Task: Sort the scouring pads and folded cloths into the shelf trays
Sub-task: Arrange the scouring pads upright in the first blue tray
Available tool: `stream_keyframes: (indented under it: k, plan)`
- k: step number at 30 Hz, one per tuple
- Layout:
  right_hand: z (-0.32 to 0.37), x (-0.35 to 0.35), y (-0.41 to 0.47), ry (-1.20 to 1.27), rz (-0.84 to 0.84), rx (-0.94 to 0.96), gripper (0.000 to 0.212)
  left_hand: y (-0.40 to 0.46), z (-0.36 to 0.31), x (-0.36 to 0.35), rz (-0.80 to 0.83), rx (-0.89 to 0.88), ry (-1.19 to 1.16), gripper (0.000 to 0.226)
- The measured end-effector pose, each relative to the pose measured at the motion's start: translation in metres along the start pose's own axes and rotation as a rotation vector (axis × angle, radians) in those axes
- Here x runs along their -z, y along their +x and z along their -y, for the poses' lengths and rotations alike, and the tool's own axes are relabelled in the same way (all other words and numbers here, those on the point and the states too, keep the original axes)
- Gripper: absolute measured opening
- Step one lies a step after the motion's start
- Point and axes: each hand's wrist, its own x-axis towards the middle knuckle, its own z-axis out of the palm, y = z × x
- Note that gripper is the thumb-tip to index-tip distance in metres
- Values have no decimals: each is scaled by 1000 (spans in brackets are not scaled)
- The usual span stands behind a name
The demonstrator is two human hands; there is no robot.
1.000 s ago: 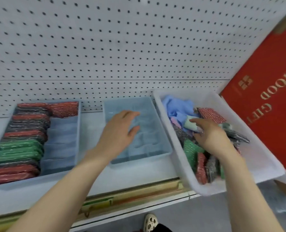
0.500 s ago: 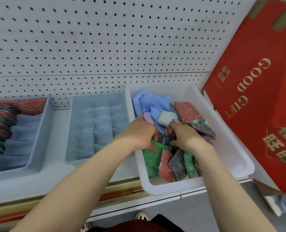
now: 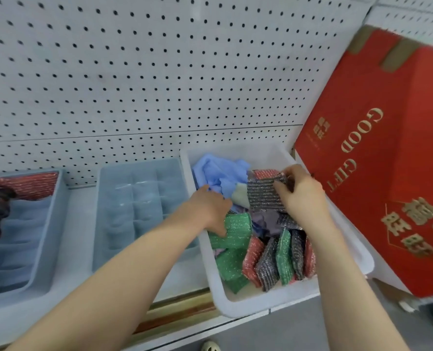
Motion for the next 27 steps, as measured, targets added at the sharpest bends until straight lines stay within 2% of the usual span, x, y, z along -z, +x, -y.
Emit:
stream_keyframes:
  k: [2,5,6,9,11,13,15,17,19,20,21,23,25,27]
  plan:
    - [-5,-4,-2,161,-31,-99,19,1,0,3,-30,-6,-49,51]
    - [-8,-9,-4,576,25,-278,14,4,2,6,-137,28,-267,35]
    - [-9,-12,-5,658,38,-310,14,5,3,6,-137,27,-238,34]
    - [-14,-19,-5,719,38,-323,12,13,0,0,-1,43,-44,51]
    - [-17,-21,-5,755,31,-347,11,17,-1,0,40,61,-77,67]
    - [-20,-21,-4,852,31,-395,11,20,3,4,-122,76,-341,60]
    - [-21,-20,-1,1052,42,-446,15,18,8,11,-348,127,-768,51]
    - [-14,-22,1,1137,72,-458,21,16,11,17,-403,165,-1229,55]
    - [-3,-30,2,1078,116,-461,21,13,8,24,-310,187,-1703,81]
    - [2,-36,2,1030,148,-458,20,14,7,23,-281,203,-1805,92]
    - [7,-41,3,972,191,-434,17,14,6,22,-290,206,-1786,93]
    - [7,-47,8,781,248,-311,7,14,7,13,-388,262,-1600,74]
    - [-4,-47,23,399,161,-154,16,13,13,5,-519,333,-1503,57]
    - [-19,-45,42,-110,95,-37,31,11,17,1,-602,357,-1476,55]
